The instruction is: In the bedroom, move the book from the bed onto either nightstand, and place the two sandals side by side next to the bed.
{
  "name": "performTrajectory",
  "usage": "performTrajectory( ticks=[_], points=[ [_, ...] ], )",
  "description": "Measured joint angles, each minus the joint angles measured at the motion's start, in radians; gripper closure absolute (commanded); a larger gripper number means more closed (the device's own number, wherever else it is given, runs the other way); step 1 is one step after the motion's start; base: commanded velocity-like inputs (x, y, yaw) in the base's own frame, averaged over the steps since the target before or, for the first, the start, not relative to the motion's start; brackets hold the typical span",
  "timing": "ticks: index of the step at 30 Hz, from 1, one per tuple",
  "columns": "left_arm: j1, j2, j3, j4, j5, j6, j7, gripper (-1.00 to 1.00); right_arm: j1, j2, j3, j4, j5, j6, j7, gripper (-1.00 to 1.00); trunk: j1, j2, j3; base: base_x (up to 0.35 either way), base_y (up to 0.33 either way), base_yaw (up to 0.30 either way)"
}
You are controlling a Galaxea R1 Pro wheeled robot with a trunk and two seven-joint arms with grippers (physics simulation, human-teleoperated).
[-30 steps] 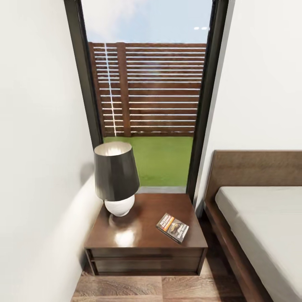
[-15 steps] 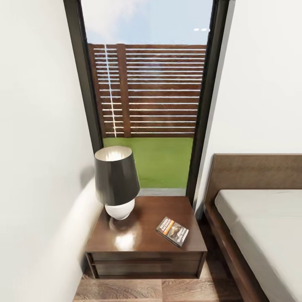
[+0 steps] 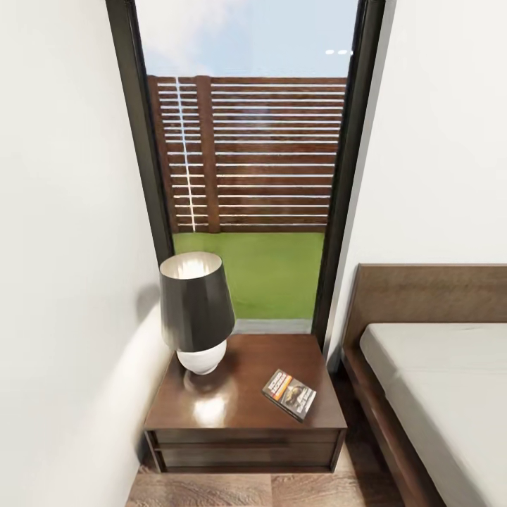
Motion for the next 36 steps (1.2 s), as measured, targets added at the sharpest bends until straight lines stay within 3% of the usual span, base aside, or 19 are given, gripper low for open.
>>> performTrajectory(
  ticks=[6, 10, 24, 36],
  points=[
    [0.0, 0.0, -0.006, 0.014, -0.053, -0.031, 0.051, -1.0, 0.02, 0.001, 0.007, 0.0, 0.033, -0.024, -0.003, -1.0, -0.023, 0.042, 0.019, 0.0, 0.0, 0.0],
    [0.0, 0.0, -0.007, 0.032, -0.07, -0.047, 0.082, -1.0, 0.037, 0.005, 0.009, 0.0, 0.061, -0.054, -0.007, -1.0, -0.038, 0.07, 0.031, 0.0, 0.0, 0.0],
    [0.0, 0.011, -0.009, 0.11, -0.079, -0.069, 0.217, -1.0, 0.097, 0.01, 0.01, 0.0, 0.082, -0.121, -0.01, -1.0, -0.092, 0.168, 0.075, 0.0, 0.0, 0.0],
    [0.001, 0.008, -0.013, 0.175, -0.08, -0.07, 0.447, -1.0, 0.126, 0.011, 0.01, 0.0, 0.084, -0.121, -0.013, -1.0, -0.138, 0.252, 0.113, 0.0, 0.0, 0.0]
  ],
)
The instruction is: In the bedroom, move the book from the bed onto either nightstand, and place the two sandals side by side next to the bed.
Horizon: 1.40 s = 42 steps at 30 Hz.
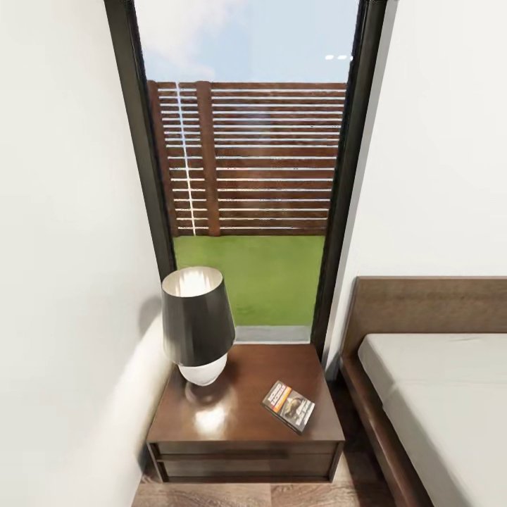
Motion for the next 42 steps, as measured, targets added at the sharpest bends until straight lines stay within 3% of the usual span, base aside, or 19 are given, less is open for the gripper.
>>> performTrajectory(
  ticks=[10, 17, 42],
  points=[
    [0.0, -0.023, -0.008, 0.029, 0.001, 0.001, 0.199, -1.0, 0.003, 0.002, 0.001, 0.0, -0.001, 0.002, -0.021, -1.0, -0.038, 0.07, 0.031, 0.0, 0.0, 0.0],
    [0.0, -0.056, -0.009, 0.031, 0.001, 0.001, 0.274, -1.0, 0.003, 0.003, 0.001, 0.0, -0.001, 0.002, -0.024, -1.0, -0.065, 0.119, 0.053, 0.0, 0.0, 0.0],
    [0.0, -0.071, -0.008, 0.029, 0.0, 0.001, 0.291, -1.0, 0.003, 0.004, 0.004, -0.002, -0.001, 0.003, -0.031, -1.0, -0.161, 0.294, 0.132, 0.0, 0.0, 0.0]
  ],
)
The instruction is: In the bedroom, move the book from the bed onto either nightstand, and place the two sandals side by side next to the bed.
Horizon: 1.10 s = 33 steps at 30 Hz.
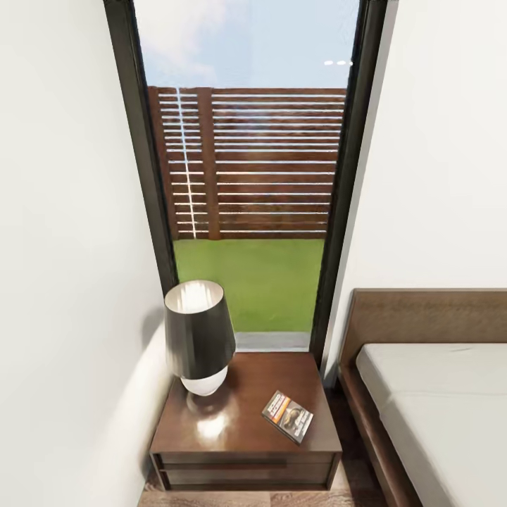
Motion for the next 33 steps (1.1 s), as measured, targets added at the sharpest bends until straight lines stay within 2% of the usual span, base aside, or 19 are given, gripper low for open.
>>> performTrajectory(
  ticks=[8, 24, 33],
  points=[
    [0.0, 0.0, 0.0, -0.001, 0.0, -0.001, 0.001, -1.0, 0.0, -0.001, -0.003, 0.0, -0.001, 0.0, 0.0, -1.0, -0.031, 0.056, 0.025, 0.0, 0.0, 0.0],
    [0.0, 0.0, -0.001, -0.002, 0.0, -0.002, 0.004, -1.0, 0.0, 0.0, -0.002, 0.001, -0.002, 0.003, -0.001, -1.0, -0.031, 0.056, 0.025, 0.0, 0.0, 0.0],
    [0.0, -0.01, -0.001, 0.001, 0.002, -0.001, 0.005, -1.0, 0.0, 0.018, -0.004, 0.002, -0.003, 0.006, -0.022, -1.0, -0.031, 0.056, 0.025, 0.0, 0.0, 0.0]
  ],
)
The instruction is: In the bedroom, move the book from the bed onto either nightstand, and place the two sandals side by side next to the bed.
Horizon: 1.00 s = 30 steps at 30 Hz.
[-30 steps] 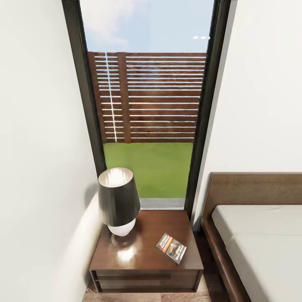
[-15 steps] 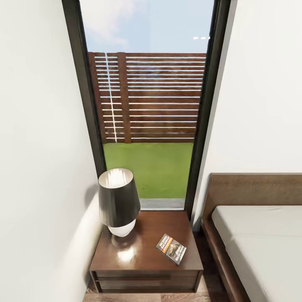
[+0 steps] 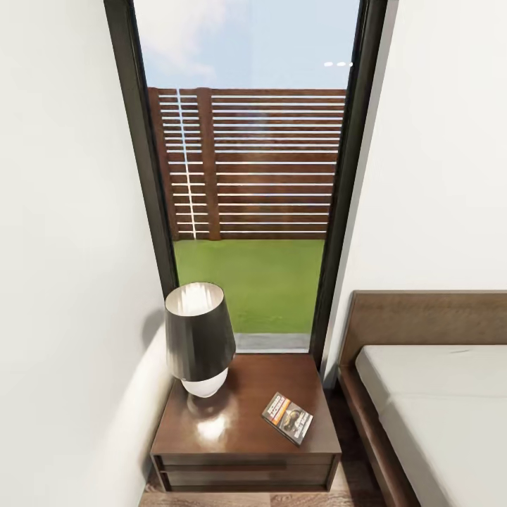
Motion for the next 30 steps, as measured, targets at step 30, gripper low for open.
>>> performTrajectory(
  ticks=[30],
  points=[
    [0.0, -0.046, 0.0, 0.012, 0.003, 0.006, 0.001, -1.0, 0.0, 0.06, -0.002, 0.0, -0.002, -0.007, -0.009, -1.0, 0.0, 0.0, 0.0, 0.0, 0.0, 0.0]
  ],
)
